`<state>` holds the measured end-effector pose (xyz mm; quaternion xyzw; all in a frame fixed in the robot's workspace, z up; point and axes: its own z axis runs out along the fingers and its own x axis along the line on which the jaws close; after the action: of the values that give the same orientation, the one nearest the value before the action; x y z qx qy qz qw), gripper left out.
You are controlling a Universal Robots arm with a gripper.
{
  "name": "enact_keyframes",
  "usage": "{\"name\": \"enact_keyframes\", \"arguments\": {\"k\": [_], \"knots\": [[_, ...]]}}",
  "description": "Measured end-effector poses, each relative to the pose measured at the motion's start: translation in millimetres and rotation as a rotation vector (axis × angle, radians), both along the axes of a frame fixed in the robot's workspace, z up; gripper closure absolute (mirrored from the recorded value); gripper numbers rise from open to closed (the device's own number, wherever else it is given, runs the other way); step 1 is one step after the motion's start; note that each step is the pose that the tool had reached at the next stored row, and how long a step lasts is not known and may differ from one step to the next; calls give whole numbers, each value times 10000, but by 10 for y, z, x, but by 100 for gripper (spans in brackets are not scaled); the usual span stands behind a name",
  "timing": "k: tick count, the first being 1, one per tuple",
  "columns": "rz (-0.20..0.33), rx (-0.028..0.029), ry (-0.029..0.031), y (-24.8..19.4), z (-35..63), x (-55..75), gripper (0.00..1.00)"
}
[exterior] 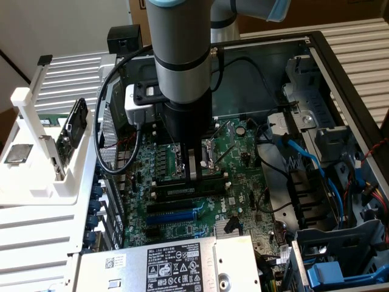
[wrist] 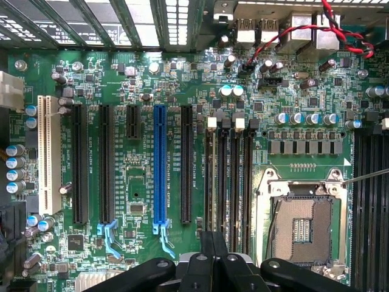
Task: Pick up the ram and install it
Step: 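Press down the ram until it locks into place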
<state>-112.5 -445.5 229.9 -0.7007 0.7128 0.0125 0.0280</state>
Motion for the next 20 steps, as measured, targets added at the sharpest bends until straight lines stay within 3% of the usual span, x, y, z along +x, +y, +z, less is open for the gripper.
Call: {"name": "enact_keyframes", "arguments": {"k": [20], "knots": [[0,6,-3,1,-24,-4,90]]}}
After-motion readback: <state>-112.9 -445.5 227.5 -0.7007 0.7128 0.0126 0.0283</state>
